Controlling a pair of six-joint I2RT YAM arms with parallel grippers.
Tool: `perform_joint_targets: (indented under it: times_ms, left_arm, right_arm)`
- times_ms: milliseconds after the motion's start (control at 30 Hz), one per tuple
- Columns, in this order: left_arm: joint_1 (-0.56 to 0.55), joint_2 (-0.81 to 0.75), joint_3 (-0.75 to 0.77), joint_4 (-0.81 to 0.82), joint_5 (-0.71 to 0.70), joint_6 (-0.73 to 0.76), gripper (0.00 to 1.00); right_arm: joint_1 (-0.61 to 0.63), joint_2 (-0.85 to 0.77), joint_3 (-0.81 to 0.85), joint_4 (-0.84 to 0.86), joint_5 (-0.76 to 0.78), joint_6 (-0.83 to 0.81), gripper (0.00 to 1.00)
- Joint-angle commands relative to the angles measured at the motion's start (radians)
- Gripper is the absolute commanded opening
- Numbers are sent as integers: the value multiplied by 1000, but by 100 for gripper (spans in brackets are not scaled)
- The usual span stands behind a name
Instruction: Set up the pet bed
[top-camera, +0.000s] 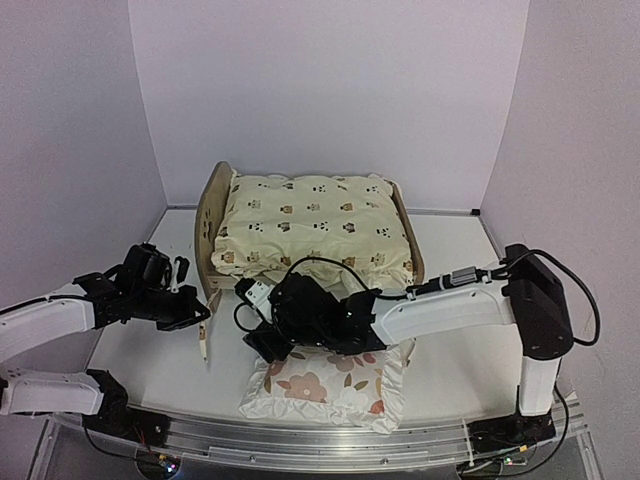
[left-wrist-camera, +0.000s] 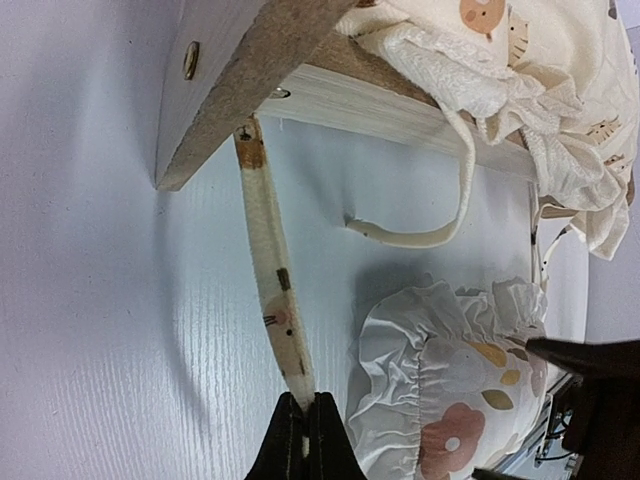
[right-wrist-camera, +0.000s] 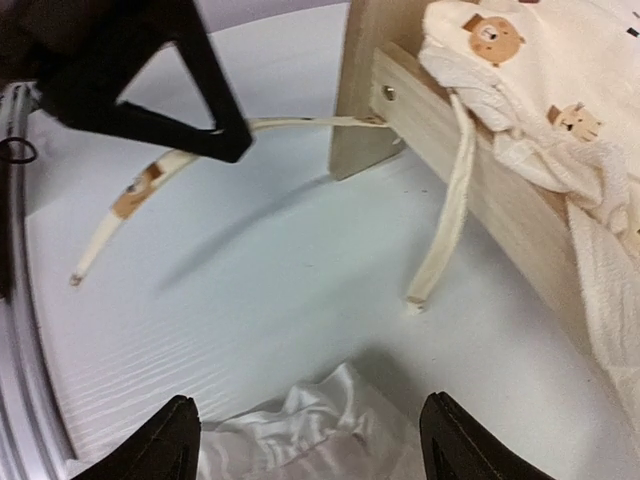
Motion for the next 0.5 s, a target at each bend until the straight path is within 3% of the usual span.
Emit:
perform_joint_targets:
  times_ms: [0,133,300,400,467]
  left_arm:
    - [-4,-31,3,-20,-7,-2,0]
    - [-4,-45,7,-30,-9,-6,0]
    - [-5,-46,6,-30,-5,-9,0]
    - [-5,-49,9,-33,-7,-10,0]
    - [-5,-58,6,-34,-9,-12,0]
  right_arm:
    - [-41,107,104,10,98,-81,79]
    - [-85,195,221,2,107,-57,81]
    - [-125,291,328,-17,76,-18,76]
    - [-135,329,383,-27,29,-34,69]
    - [-143,349,412,-35,-2,-51,57]
